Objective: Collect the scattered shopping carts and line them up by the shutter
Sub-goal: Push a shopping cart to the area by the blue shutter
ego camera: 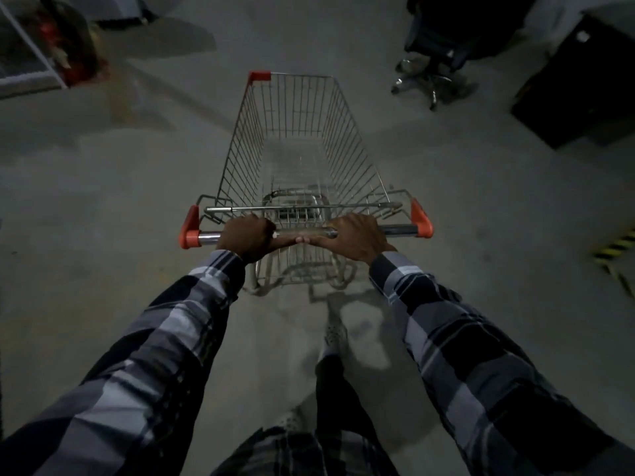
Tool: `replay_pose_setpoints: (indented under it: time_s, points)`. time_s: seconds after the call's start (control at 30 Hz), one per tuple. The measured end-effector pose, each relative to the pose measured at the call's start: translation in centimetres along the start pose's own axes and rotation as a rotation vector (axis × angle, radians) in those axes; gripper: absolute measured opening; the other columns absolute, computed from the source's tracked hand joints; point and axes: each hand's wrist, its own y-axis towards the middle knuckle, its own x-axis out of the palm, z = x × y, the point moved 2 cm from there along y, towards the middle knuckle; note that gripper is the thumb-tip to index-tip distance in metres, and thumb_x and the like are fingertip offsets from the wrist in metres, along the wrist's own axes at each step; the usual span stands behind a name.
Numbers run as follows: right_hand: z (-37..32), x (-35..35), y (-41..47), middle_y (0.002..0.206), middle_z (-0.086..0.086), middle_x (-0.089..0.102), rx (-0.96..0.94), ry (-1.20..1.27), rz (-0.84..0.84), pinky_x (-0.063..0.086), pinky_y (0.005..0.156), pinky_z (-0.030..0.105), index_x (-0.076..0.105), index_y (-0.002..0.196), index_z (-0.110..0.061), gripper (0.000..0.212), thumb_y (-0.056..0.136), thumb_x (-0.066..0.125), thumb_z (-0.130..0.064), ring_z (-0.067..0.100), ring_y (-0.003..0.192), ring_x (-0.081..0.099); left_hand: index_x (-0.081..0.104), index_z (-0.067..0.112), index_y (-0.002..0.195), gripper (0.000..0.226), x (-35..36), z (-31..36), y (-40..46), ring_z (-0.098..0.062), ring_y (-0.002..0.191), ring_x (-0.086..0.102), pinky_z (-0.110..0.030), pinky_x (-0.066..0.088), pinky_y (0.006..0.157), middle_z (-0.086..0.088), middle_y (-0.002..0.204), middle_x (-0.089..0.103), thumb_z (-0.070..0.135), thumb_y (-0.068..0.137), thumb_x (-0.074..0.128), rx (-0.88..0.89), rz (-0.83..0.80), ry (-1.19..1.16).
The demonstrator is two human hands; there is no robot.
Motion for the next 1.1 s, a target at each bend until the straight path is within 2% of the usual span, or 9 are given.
replay_pose_setpoints:
  time_s: [0.1, 0.2, 0.27, 0.33, 0.43, 0.57, 0.77, 0.93, 1.1]
  points:
    - [1.1, 0.0, -4.6, 0.062, -0.004, 0.056, 0.065, 0.034, 0.022, 0.028, 0.053, 0.026, 0.068, 0.075, -0.018, 0.073, 0.076, 0.042, -0.085, 0.017, 0.057, 0.050, 0.070, 0.010, 0.077, 0.100, 0.6, 3.1, -1.4, -0.021, 0.052, 0.052, -0.027, 0.039, 0.053, -0.003, 0.059, 0.055, 0.089, 0.067, 0.009, 0.110, -0.005, -0.011]
    - [2.2, -0.2, -9.0, 0.053, -0.009, 0.042, 0.125, 0.043, 0.022, 0.022, 0.052, 0.026, 0.062, 0.068, -0.020, 0.065, 0.079, 0.045, -0.082, 0.012, 0.048, 0.042, 0.073, 0.012, 0.086, 0.101, 0.9, 6.5, -2.5, -0.021, 0.052, 0.051, -0.027, 0.037, 0.052, -0.003, 0.060, 0.055, 0.088, 0.069, 0.009, 0.178, -0.013, 0.020]
    - [3.0, -0.4, -11.7, 0.052, -0.009, 0.041, 0.185, 0.033, 0.008, 0.026, 0.057, 0.027, 0.056, 0.063, -0.021, 0.066, 0.079, 0.044, -0.084, 0.011, 0.048, 0.040, 0.074, 0.013, 0.091, 0.099, 1.0, 8.8, -3.1, -0.020, 0.052, 0.051, -0.027, 0.037, 0.053, -0.002, 0.060, 0.054, 0.087, 0.071, 0.011, 0.218, -0.022, 0.031]
    - [4.0, -0.3, -14.3, 0.061, -0.005, 0.050, 0.254, 0.010, -0.008, 0.030, 0.060, 0.028, 0.067, 0.078, -0.017, 0.074, 0.077, 0.040, -0.086, 0.017, 0.058, 0.048, 0.075, 0.013, 0.094, 0.100, 0.9, 11.1, -3.6, -0.021, 0.054, 0.053, -0.028, 0.037, 0.053, -0.003, 0.061, 0.056, 0.086, 0.071, 0.012, 0.271, -0.021, 0.037]
    - [5.1, -0.6, -18.2, 0.080, 0.003, 0.067, 0.321, -0.026, -0.021, 0.033, 0.063, 0.031, 0.071, 0.090, -0.015, 0.080, 0.078, 0.037, -0.087, 0.024, 0.077, 0.062, 0.073, 0.013, 0.095, 0.100, 0.7, 14.3, -4.1, -0.026, 0.062, 0.062, -0.029, 0.036, 0.056, -0.008, 0.070, 0.066, 0.086, 0.069, 0.011, 0.355, -0.002, 0.044]
    - [7.2, -0.3, -23.4, 0.097, 0.010, 0.071, 0.411, -0.057, -0.016, 0.037, 0.068, 0.032, 0.070, 0.105, -0.016, 0.081, 0.078, 0.038, -0.085, 0.027, 0.090, 0.065, 0.069, 0.013, 0.083, 0.096, 0.8, 18.9, -4.6, -0.021, 0.059, 0.050, -0.029, 0.035, 0.057, -0.002, 0.066, 0.055, 0.087, 0.068, 0.010, 0.437, -0.016, 0.043]
    - [11.0, 0.1, -32.9, 0.088, 0.010, 0.073, 0.478, -0.160, 0.096, 0.045, 0.066, 0.032, 0.072, 0.092, -0.014, 0.082, 0.074, 0.039, -0.087, 0.031, 0.082, 0.068, 0.073, 0.016, 0.094, 0.105, 1.4, 28.0, -6.0, -0.024, 0.069, 0.062, -0.029, 0.037, 0.058, -0.007, 0.079, 0.069, 0.089, 0.064, 0.004, 0.570, -0.016, 0.051]
    - [14.7, 0.1, -41.9, 0.055, 0.008, 0.064, 0.588, -0.176, 0.208, 0.045, 0.049, 0.028, 0.064, 0.058, -0.015, 0.076, 0.072, 0.040, -0.086, 0.030, 0.049, 0.062, 0.072, 0.017, 0.093, 0.102, 1.4, 37.0, -8.4, -0.028, 0.081, 0.067, -0.032, 0.038, 0.062, -0.009, 0.083, 0.070, 0.088, 0.064, 0.005, 0.677, -0.007, 0.070]
    - [18.2, 0.1, -50.7, 0.053, 0.003, 0.063, 0.716, -0.152, 0.239, 0.049, 0.054, 0.030, 0.063, 0.059, -0.018, 0.072, 0.073, 0.043, -0.085, 0.026, 0.053, 0.065, 0.069, 0.016, 0.089, 0.093, 1.6, 46.1, -10.6, -0.030, 0.085, 0.068, -0.034, 0.042, 0.068, -0.009, 0.086, 0.070, 0.087, 0.069, 0.012, 0.776, -0.018, 0.079]
